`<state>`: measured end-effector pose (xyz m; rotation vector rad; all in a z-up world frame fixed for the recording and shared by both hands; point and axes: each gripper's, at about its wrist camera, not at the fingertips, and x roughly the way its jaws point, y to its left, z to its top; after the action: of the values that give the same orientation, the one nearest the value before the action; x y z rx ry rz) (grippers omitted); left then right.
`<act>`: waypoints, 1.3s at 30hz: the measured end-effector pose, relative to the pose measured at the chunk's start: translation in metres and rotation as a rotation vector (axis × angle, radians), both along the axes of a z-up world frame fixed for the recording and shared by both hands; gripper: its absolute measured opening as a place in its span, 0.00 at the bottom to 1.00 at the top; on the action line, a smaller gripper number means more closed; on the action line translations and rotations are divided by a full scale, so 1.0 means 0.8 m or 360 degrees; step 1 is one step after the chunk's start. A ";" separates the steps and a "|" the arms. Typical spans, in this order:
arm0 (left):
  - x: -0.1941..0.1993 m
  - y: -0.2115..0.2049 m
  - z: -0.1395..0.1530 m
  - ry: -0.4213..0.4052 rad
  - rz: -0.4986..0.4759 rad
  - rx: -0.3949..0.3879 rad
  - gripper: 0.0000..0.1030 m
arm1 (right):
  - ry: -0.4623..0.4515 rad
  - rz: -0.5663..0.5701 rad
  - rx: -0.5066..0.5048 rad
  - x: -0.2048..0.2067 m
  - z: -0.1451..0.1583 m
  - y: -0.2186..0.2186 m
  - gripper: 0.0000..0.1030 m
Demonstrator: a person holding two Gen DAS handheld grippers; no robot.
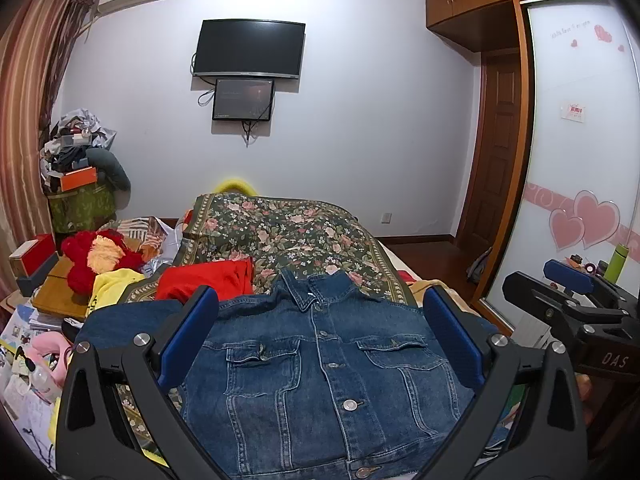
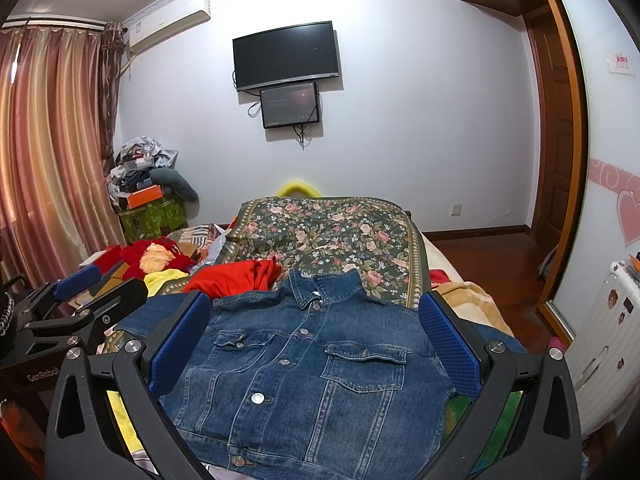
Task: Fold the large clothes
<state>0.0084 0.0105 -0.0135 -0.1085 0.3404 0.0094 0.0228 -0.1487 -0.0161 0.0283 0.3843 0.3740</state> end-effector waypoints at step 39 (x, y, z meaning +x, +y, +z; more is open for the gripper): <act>0.045 0.039 -0.030 0.0136 0.0086 -0.0070 1.00 | 0.0161 0.0014 -0.0054 0.037 -0.016 0.014 1.00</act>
<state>0.0445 0.0416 -0.0371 -0.1615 0.4231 0.0603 0.0527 -0.1372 -0.0289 0.0126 0.4905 0.3754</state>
